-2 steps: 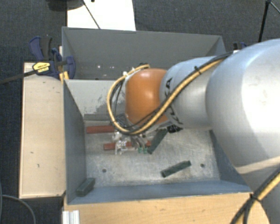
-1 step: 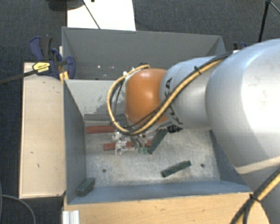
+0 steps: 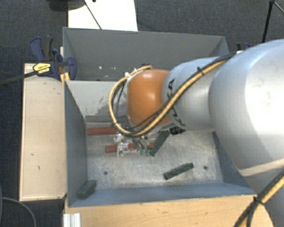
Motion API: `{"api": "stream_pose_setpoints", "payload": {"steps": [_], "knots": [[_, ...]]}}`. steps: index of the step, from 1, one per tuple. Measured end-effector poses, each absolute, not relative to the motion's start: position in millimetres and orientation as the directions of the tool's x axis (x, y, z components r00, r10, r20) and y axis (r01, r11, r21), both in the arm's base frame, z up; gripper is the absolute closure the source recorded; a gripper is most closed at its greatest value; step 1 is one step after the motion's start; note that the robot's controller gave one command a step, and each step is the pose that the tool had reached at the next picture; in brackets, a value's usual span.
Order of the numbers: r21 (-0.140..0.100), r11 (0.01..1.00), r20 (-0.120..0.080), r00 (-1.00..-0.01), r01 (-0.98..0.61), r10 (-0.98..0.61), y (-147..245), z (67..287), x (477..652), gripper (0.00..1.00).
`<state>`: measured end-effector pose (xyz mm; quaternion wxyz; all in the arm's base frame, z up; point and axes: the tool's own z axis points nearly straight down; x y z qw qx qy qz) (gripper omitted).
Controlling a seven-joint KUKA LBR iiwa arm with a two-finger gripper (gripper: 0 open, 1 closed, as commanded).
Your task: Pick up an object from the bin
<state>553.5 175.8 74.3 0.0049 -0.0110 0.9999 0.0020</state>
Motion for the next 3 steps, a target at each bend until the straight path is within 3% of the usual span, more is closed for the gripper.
{"api": "stream_pose_setpoints", "payload": {"steps": [1,2,3], "knots": [[0.001,1.000,-0.001,-1.000,-0.027,-0.027,174.7,129.3,551.2,1.00],[0.001,0.880,-0.002,-0.880,-0.476,-0.476,218.6,195.5,543.2,1.00],[0.001,0.880,-0.002,-0.880,-0.475,-0.475,218.6,195.5,543.2,1.00]]}}
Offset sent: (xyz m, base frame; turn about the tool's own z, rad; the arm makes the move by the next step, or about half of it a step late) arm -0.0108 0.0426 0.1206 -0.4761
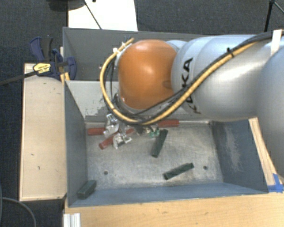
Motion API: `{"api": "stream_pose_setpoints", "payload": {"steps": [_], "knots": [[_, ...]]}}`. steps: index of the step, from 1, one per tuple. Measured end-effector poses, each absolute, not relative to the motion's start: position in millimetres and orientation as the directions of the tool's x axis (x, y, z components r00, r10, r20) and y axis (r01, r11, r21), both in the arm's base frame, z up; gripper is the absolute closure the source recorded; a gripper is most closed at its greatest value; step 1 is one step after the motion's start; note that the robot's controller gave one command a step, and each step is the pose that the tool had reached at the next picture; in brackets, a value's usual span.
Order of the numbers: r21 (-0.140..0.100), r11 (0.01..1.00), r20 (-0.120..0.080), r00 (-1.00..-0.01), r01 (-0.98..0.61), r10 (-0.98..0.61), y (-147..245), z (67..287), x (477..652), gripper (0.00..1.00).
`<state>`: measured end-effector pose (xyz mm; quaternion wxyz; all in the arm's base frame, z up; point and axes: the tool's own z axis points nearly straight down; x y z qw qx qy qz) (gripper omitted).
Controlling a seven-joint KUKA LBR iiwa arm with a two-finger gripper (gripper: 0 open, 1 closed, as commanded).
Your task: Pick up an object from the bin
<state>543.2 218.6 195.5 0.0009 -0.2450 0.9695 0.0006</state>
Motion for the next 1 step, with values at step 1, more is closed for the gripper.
{"api": "stream_pose_setpoints", "payload": {"steps": [1], "knots": [[0.002,0.902,0.002,-0.902,-0.431,-0.431,214.6,247.4,542.0,1.00]]}}
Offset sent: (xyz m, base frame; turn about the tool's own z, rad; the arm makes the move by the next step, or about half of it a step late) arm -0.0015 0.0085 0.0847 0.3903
